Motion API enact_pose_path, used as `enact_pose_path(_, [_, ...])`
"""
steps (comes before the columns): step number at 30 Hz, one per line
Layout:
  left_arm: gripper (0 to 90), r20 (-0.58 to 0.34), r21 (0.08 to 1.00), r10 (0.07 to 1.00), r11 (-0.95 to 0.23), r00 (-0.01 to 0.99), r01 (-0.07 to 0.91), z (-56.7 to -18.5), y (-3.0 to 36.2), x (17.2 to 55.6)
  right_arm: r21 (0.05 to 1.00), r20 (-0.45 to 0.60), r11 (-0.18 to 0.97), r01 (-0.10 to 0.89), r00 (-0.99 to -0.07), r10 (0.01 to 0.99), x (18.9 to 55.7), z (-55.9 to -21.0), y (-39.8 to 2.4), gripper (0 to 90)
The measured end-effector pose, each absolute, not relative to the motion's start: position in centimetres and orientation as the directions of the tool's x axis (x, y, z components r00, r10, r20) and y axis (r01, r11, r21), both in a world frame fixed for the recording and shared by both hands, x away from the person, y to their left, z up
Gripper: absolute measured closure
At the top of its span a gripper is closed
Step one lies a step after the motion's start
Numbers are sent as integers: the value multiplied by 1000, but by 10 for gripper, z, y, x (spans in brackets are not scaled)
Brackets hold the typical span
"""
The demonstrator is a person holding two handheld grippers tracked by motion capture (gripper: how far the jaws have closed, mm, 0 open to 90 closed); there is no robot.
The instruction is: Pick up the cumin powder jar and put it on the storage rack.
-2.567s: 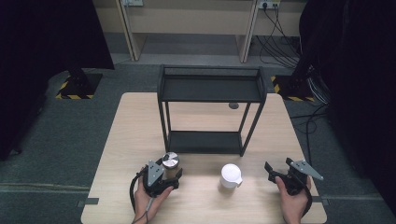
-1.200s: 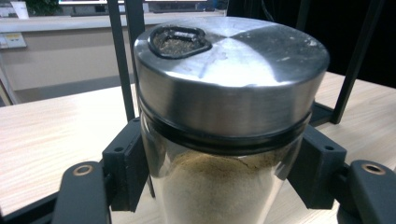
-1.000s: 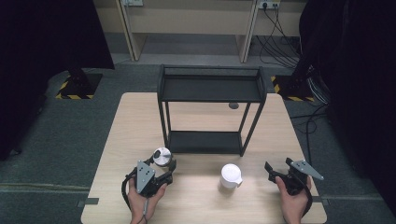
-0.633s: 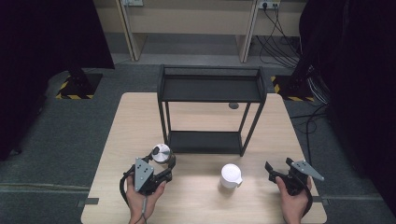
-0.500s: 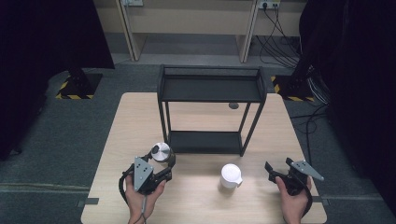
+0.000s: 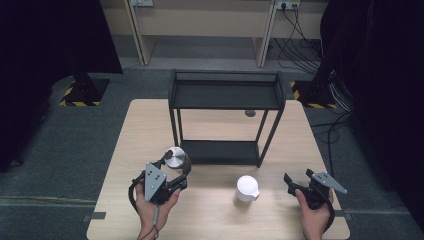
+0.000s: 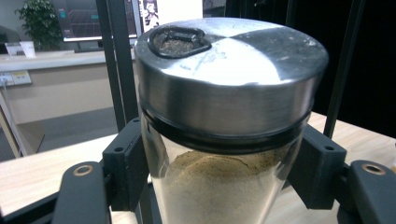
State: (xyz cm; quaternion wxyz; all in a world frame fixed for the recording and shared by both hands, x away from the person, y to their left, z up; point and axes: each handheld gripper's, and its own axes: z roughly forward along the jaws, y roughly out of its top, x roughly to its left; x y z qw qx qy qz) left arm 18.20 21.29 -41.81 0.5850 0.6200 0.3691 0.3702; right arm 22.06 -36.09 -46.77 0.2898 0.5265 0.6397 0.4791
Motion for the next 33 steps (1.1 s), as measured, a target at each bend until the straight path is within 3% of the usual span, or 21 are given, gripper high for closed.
enact_pose_path(33, [306,90,996,889,-75,448,-50,-357,203,197,917,143,-21,398,-278,950,221,-468,-362,49])
